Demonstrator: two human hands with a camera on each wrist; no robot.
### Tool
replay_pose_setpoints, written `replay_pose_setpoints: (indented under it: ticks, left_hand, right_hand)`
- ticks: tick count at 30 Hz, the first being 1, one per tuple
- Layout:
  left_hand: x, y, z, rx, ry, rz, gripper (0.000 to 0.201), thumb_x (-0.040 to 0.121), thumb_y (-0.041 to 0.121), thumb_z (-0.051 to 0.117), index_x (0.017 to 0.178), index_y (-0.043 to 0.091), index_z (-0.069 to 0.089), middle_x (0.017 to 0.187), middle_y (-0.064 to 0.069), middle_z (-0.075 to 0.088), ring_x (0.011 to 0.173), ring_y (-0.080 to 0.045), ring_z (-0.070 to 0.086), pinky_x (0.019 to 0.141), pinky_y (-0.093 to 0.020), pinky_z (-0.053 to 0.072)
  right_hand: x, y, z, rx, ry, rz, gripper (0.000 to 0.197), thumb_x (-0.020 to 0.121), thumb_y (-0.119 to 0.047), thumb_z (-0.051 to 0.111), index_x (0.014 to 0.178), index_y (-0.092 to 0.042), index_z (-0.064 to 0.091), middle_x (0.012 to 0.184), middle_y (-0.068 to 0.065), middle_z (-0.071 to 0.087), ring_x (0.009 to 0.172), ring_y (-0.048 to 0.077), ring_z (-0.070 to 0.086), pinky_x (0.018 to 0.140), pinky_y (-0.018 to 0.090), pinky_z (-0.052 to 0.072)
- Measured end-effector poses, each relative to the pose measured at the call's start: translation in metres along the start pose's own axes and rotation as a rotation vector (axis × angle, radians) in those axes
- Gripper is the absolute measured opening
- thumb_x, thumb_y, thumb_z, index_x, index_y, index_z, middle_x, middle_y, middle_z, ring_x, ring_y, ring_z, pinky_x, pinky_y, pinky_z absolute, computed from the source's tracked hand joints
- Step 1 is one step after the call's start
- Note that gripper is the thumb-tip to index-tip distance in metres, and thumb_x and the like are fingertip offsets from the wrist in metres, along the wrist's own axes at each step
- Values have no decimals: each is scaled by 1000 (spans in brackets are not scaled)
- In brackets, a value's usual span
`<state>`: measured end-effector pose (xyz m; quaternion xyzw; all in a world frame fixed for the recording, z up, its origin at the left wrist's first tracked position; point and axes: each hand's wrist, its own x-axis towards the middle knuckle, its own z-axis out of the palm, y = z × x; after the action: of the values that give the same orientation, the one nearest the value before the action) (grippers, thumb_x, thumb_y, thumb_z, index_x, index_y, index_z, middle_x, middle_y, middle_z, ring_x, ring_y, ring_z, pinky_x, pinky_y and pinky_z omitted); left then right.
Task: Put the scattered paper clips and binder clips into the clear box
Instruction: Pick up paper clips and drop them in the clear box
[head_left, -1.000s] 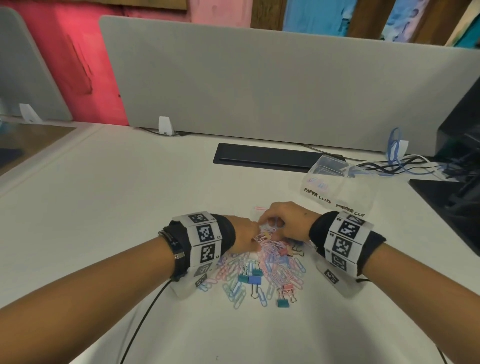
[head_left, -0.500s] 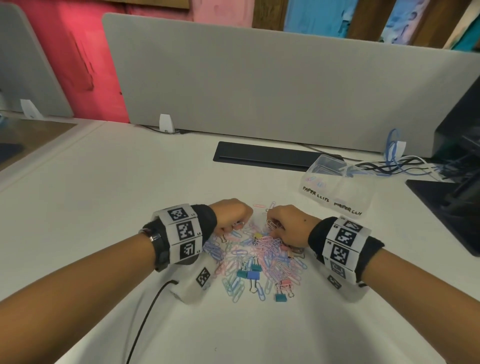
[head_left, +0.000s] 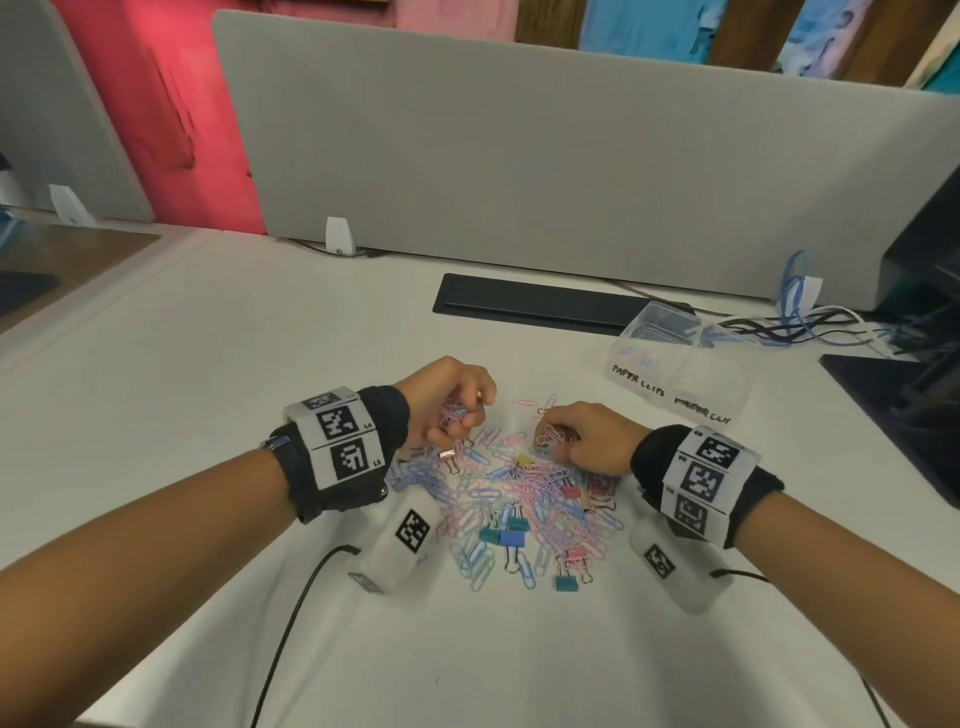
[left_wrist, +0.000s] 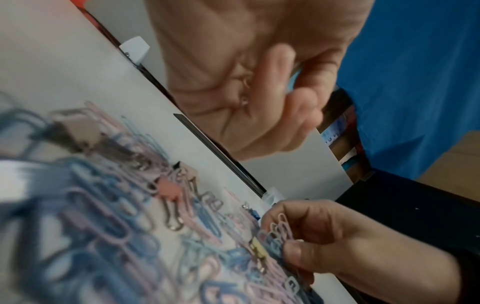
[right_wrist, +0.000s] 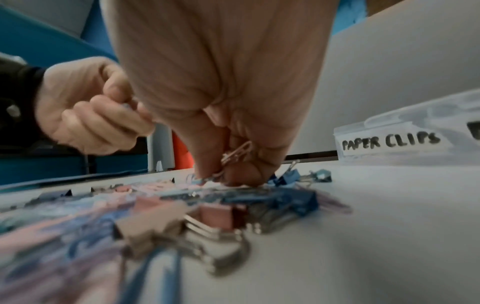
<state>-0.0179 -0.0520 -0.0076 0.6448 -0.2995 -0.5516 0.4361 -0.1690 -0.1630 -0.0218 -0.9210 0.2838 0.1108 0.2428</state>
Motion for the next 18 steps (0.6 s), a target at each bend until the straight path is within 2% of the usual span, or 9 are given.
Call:
replay_pose_setpoints:
  ticks: [1,3,5,8,10,12,14,16,18]
  left_hand:
    - [-2,-2,-2,-3,-12,-18,29,75,-3,22,66,10,46,40,-1,43,26,-8,29,31,-5,20]
    - [-6,-4,-3,14,-48,-59,27,80,2,26,65,10,47,41,0,45,27,-8,32,30,-5,20]
    - [-9,-5,-2,148,-26,-90,32,87,14,37,55,13,40,39,4,42,29,-8,30,31,-8,19]
    - [-10,-10,3,565,29,-56,51,83,27,63,45,19,30,35,8,29,32,-8,22,37,-14,18]
    - [-10,-15,7,803,-20,-11,54,75,26,74,47,21,29,40,9,28,35,-6,23,43,-19,22]
    - [-12,-17,10,977,-62,-14,40,69,28,79,59,22,41,52,10,39,45,-4,34,48,-21,29]
    - [-15,-17,15,1075,-97,-36,34,68,29,81,89,22,55,74,11,48,60,-5,42,56,-20,35]
    - [-14,-15,18,1174,-114,-33,56,70,29,79,117,18,51,88,8,44,75,-10,44,68,-21,36]
    - [-13,-13,21,1242,-97,-1,59,73,29,76,123,15,49,90,5,42,85,-12,43,76,-20,33]
  right_hand:
    - [0,0,-2,43,-3,16,28,90,-4,47,116,-9,57,97,-1,48,87,15,44,73,20,33]
    - [0,0,-3,305,-2,92,17,89,1,43,93,-8,57,80,2,49,66,15,48,59,23,37]
    - [2,3,-3,655,13,152,24,89,4,37,71,-9,48,64,7,42,47,16,43,46,22,33]
    - [4,10,-2,1027,24,212,28,84,5,25,62,-9,38,61,8,33,42,16,36,40,18,26]
    - [1,12,-3,1179,-19,215,25,77,3,25,60,-9,38,60,8,37,38,13,36,37,15,26]
    - [-1,14,-6,1311,-63,207,14,65,-2,31,58,-9,40,58,7,45,37,12,35,38,15,28]
    - [-3,15,-8,1404,-91,192,7,61,-11,37,57,-10,42,55,5,49,39,12,36,39,17,30]
    - [-3,18,-10,1436,-100,203,17,70,-21,42,57,-10,46,53,4,50,43,13,37,40,19,31]
    - [-4,19,-12,1396,-103,227,34,83,-33,44,57,-11,48,52,3,49,46,13,37,42,20,32]
